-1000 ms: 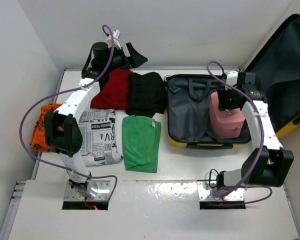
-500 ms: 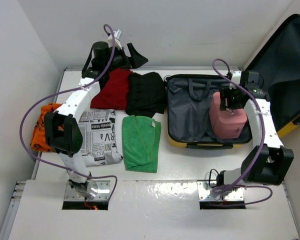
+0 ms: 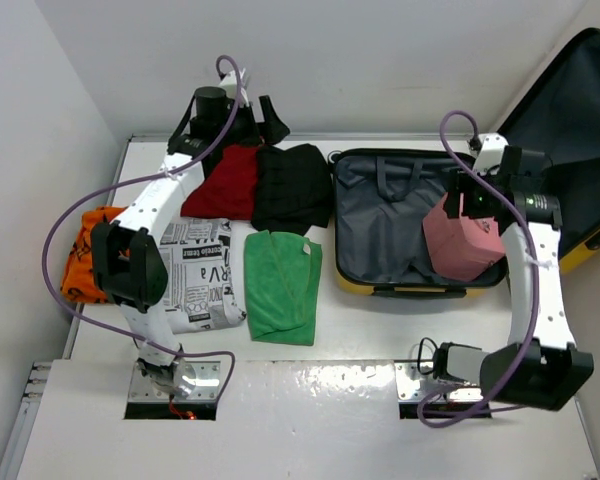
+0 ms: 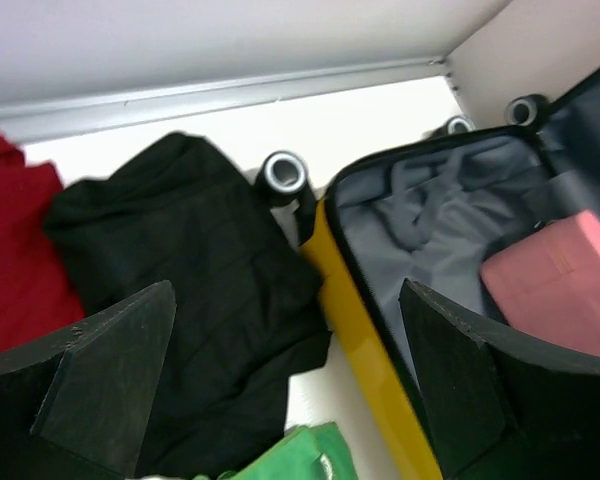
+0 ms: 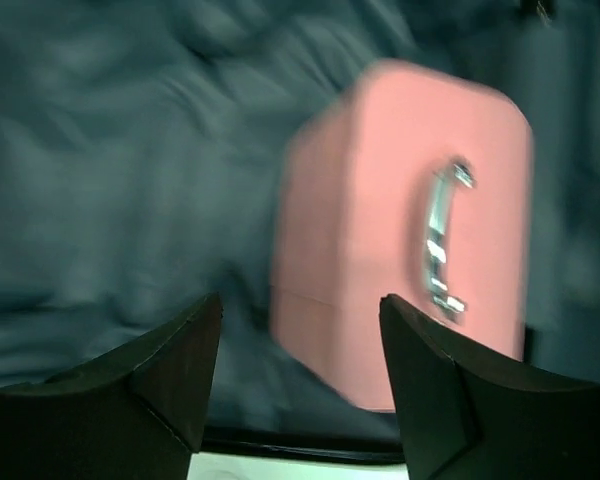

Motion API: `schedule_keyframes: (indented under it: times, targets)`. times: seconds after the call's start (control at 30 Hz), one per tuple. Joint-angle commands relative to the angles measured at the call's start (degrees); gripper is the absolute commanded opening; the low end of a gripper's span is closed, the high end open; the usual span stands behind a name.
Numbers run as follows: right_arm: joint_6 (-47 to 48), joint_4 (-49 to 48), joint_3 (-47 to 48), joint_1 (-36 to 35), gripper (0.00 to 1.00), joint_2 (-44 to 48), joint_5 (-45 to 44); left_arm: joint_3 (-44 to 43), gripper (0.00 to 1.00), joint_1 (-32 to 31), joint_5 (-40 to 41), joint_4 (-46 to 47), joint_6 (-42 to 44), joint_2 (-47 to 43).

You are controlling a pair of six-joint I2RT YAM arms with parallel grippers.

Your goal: Pack the luggage

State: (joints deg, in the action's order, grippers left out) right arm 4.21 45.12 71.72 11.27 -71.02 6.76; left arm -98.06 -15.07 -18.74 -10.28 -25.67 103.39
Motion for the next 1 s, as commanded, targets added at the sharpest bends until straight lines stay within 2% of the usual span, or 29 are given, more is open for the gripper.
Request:
schedule_keyframes:
  times: [0.0, 0.1, 0.2, 0.27, 0.3, 0.37, 0.4, 0.47, 0.53, 0.57, 0.6, 0.63, 0.7, 0.73, 0.83, 0.97]
  targets:
    - [-5.84, -8.61, 1.58, -1.15, 0.64, 3.43, 12.99, 3.65, 1.0, 1.09, 2.75, -1.06, 0.02, -0.12]
    - [-9.2, -13.39, 2.89, -8.35, 0.64, 2.21, 14.59, 6.56, 1.0, 1.1, 3.88, 0.26, -0.52, -2.14]
    - [-12.54, -14.63, 6.93, -20.18, 0.64, -4.0, 10.03, 7.8, 1.0, 1.62, 5.11, -1.65, 0.18, -2.14]
    - [-13.78, -15.15, 10.79, -23.91, 0.65, -6.74, 7.13, 10.33, 1.0, 3.99, 5.65, -1.67, -1.65, -3.19]
    - [-14.92, -15.41, 11.85, -29.14, 0.65, -11.02, 6.51, 11.83, 1.0, 5.21, 4.86, -1.67, -3.06, -4.77]
    - [-15.89, -15.51, 15.19, -32.78, 0.67, -13.6, 6.07, 18.5, 1.0, 9.69, 3.02, 1.74, -8.94, -7.4]
    - [-15.11, -16.29, 15.64, -39.15, 0.69, -17.79, 3.28, 20.96, 1.0, 11.36, 2.4, 4.89, -12.61, -10.2]
    - [-13.28, -16.03, 16.43, -45.85, 0.72, -21.94, 1.94, 25.44, 1.0, 15.48, 2.39, 6.59, -14.92, -12.68]
    - [-10.63, -16.55, 15.91, -52.79, 0.74, -25.47, 0.53, 26.17, 1.0, 18.05, 2.39, 6.59, -15.46, -14.44]
    - [-8.88, -16.99, 15.21, -54.14, 0.78, -27.22, 0.79, 26.95, 1.0, 20.58, 2.39, 5.9, -16.16, -15.84]
    - [-7.3, -17.43, 13.63, -55.2, 0.81, -28.19, 4.8, 26.96, 1.0, 21.83, 1.87, 5.89, -16.16, -16.46]
    - [-1.72, -19.18, 12.4, -58.43, 0.84, -28.55, 6.05, 26.96, 1.0, 23.06, 1.87, 4.06, -15.29, -16.99]
    - [1.84, -22.79, 6.42, -58.02, 0.88, -28.56, 11.76, 27.57, 1.0, 26.48, 1.16, 2.56, -14.76, -18.4]
    - [5.95, -23.93, 5.45, -59.59, 0.89, -28.73, 12.04, 27.57, 1.0, 27.63, 0.29, 2.03, -14.76, -19.01]
    - [9.67, -23.77, 5.09, -61.79, 0.89, -32.42, 10.47, 30.12, 1.0, 31.5, -0.42, 1.49, -14.76, -21.73]
    - [10.29, -24.81, 4.92, -62.68, 0.89, -38.22, 7.57, 31.26, 1.0, 34.58, -1.03, 1.49, -14.23, -24.37]
